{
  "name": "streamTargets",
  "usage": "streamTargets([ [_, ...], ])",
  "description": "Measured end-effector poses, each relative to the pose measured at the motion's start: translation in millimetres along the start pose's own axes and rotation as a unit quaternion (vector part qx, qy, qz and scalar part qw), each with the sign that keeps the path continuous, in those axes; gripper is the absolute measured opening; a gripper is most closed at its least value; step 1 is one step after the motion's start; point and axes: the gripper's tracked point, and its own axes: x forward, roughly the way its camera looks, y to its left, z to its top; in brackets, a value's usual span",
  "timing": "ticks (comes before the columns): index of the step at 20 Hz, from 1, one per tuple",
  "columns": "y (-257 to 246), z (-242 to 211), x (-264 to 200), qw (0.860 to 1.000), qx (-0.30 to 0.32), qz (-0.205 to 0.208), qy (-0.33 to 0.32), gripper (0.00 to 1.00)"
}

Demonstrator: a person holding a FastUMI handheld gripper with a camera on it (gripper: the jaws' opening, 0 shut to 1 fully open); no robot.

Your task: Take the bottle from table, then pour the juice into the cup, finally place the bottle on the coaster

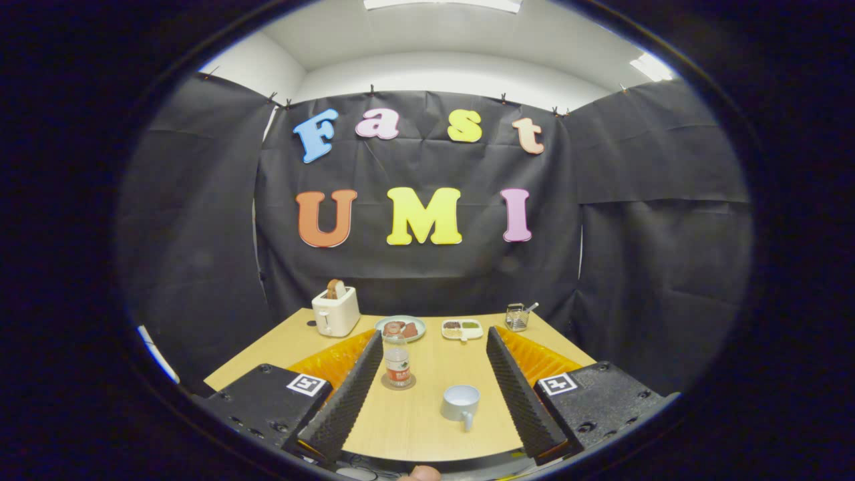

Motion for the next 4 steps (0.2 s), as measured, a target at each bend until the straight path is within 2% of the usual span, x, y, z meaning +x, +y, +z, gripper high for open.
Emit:
streamTargets([
  [4,-2.8,-2.8,-2.3,1.0,-0.002,-0.005,-0.002,1.0],
])
